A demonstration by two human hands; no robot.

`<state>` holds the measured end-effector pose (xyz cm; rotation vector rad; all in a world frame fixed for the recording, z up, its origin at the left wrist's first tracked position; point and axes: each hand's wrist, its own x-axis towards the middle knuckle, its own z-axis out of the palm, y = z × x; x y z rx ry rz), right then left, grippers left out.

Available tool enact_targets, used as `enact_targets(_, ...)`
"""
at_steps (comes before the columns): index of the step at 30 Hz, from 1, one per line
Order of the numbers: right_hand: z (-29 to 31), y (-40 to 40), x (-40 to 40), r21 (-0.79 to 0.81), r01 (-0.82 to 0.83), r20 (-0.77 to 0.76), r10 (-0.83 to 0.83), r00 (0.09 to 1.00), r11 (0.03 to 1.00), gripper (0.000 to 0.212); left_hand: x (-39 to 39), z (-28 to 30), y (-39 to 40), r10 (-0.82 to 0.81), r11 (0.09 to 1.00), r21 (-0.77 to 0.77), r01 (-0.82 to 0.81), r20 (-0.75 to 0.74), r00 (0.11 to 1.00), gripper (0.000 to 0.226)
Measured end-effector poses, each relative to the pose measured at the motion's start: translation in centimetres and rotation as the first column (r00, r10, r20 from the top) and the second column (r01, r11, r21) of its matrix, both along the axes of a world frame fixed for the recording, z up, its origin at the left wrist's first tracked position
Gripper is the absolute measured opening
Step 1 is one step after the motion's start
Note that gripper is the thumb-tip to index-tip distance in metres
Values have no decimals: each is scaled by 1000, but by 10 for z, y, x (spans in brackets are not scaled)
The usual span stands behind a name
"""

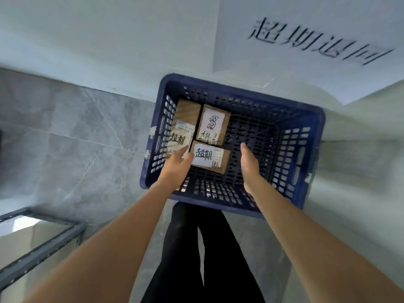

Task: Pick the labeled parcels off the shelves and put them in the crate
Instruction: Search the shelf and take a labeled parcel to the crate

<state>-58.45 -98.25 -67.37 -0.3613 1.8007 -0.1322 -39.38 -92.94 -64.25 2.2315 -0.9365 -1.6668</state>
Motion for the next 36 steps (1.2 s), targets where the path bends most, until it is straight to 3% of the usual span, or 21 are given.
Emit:
enact_targets(2,27,8,-3,-59,-206,-31,204,978,977,62,2,32,-1,-144,990,1,144,23,989,53)
enact_targets(6,72,21,-2,-132,-556,-132,541,830,821,65,7,76,10,-374,921,-36,388,190,908,57)
enact_targets(13,125,48,41,-221,-747,-205,719,664,627,65,34,116,64,-344,922,-69,380,299,890,60)
enact_targets(18,160,82,87,-250,-876,-260,843,471,412,64,71,157,127,-250,960,-45,275,295,922,59)
enact_targets(25,215,165,184,-204,-977,-388,922,17,-67,64,142,226,258,-107,994,19,108,377,920,66)
enact_targets(31,262,273,305,-256,-867,-406,861,-305,-428,57,201,276,375,202,975,-14,-222,478,855,63)
enact_targets(36,296,377,388,-314,-642,-424,708,-565,-700,51,219,321,490,534,814,-85,-575,502,681,56)
